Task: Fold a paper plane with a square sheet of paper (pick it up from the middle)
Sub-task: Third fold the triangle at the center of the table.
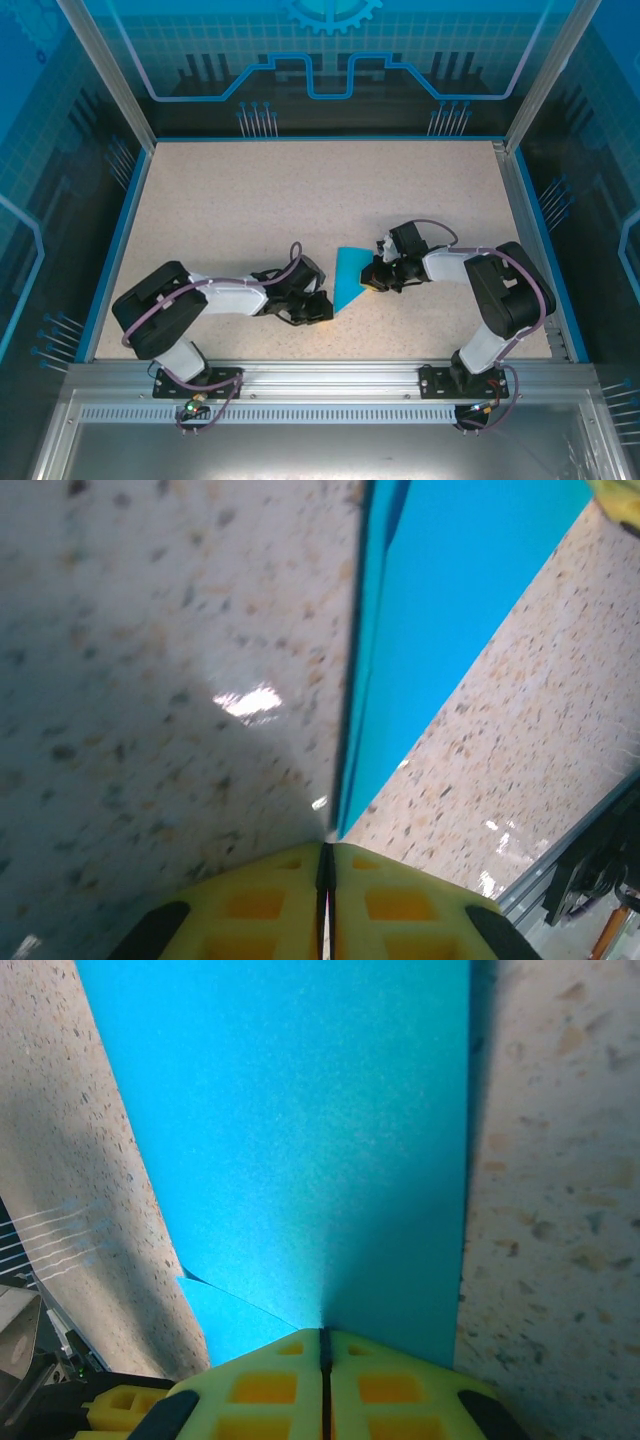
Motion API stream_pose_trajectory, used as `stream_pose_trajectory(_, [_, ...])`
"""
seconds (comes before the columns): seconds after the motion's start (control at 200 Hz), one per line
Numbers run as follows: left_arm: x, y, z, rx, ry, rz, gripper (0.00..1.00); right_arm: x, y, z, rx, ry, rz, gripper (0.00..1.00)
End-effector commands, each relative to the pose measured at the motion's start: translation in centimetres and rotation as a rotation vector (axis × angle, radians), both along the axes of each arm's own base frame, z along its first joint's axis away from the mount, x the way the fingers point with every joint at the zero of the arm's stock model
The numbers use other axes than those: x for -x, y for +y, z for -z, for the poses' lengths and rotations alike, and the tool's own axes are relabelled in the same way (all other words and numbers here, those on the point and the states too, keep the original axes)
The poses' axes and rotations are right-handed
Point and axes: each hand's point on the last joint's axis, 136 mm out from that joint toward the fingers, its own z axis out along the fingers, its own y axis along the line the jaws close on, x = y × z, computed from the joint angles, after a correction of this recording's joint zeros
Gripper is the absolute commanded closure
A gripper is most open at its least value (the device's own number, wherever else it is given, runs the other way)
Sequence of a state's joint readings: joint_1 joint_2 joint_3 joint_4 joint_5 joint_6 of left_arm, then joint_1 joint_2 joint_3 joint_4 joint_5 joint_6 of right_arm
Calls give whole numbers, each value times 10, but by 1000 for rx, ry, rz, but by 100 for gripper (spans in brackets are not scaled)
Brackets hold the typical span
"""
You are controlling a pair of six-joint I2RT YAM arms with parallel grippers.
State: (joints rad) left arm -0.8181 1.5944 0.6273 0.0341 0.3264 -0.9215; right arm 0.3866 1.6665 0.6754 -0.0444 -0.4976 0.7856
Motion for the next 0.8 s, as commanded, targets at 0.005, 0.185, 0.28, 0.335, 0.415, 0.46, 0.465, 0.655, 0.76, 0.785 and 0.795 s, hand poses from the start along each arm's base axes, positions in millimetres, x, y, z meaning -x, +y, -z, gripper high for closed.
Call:
stream_pose_trajectory(0.005, [17,24,6,-80,66,-20,86,12,-15,18,95,51,31,92])
stream_pose_trajectory(0.185, [-16,0,-41,16,-72,-18,83,10,-8,12,57,42,51,91])
stream_pose_trajectory(0.28, [-33,-11,-55,44,-116,-26,83,9,-8,8,55,32,63,91])
stream_pose_trajectory(0.335, [-41,-17,-58,61,-129,-34,83,8,-8,5,53,24,65,91])
stream_pose_trajectory(0.415, [-53,-27,-58,75,-134,-48,83,8,-10,2,68,14,65,91])
stream_pose_trajectory(0.46, [-58,-32,-55,77,-127,-46,84,8,-10,1,69,8,61,91])
stream_pose_trajectory(0.465, [-58,-32,-55,78,-127,-46,84,8,-10,0,67,6,59,91])
stream_pose_trajectory(0.655, [-62,-36,-25,42,-69,-69,87,6,-7,-1,51,-2,44,90])
stream_pose_trajectory(0.76, [-56,-27,-1,-7,-30,-83,89,4,-2,-5,27,-12,35,90])
stream_pose_trajectory(0.785, [-54,-24,4,-25,-18,-88,90,3,-1,-7,20,-17,32,90])
stream_pose_trajectory(0.795, [-53,-23,6,-30,-13,-89,90,3,-1,-7,18,-20,30,90])
